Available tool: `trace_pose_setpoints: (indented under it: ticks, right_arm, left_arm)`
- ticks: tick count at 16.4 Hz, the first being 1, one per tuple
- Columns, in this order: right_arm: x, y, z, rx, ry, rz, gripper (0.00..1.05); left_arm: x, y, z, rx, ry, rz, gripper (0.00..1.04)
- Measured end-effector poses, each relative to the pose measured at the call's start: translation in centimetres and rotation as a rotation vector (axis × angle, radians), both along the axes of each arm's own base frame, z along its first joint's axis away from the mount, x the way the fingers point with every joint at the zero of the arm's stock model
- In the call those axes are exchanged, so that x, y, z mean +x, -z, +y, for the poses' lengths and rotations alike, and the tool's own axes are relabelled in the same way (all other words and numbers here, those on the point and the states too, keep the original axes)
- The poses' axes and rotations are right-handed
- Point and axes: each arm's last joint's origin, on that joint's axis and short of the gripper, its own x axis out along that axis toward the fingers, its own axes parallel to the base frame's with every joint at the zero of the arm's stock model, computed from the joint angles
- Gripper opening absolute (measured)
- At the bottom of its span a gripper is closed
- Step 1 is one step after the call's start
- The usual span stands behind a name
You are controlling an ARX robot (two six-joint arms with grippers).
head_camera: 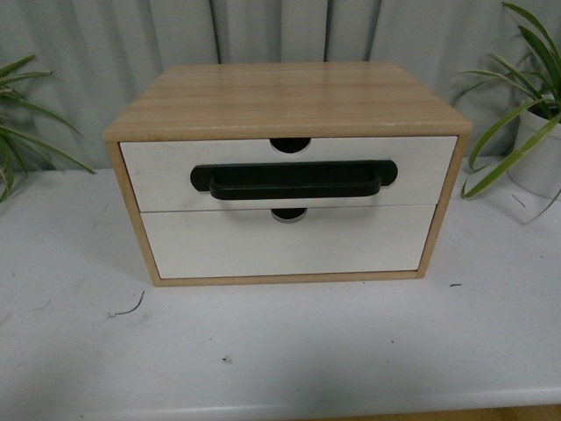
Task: Close drawer sideways
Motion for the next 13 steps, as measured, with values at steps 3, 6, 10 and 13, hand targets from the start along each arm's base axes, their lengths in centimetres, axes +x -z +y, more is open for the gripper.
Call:
trace_pose_setpoints:
  ticks: [3,6,10,13]
  right_arm:
    - [-0.08,0.96,0.0,0.0,0.0,-0.005,0.02]
    - [-0.07,0.92,0.0,0.0,0.0,-0.009,0.02]
    - [-0.07,0.91,0.0,0.0,0.0,-0.01,0.02]
    - [-0.07,0.91,0.0,-0.002,0.0,-0.01,0.3]
  left_arm:
    - [0.02,1.19,0.0,0.0,0.001,0.012,0.02]
    - [0.0,1.1,0.01,-0.001,-0.003,0.002,0.02]
    - [0.0,1.09,0.0,-0.003,0.0,0.001,0.03]
    - [0.0,1.09,0.0,-0.003,0.0,0.001,0.35]
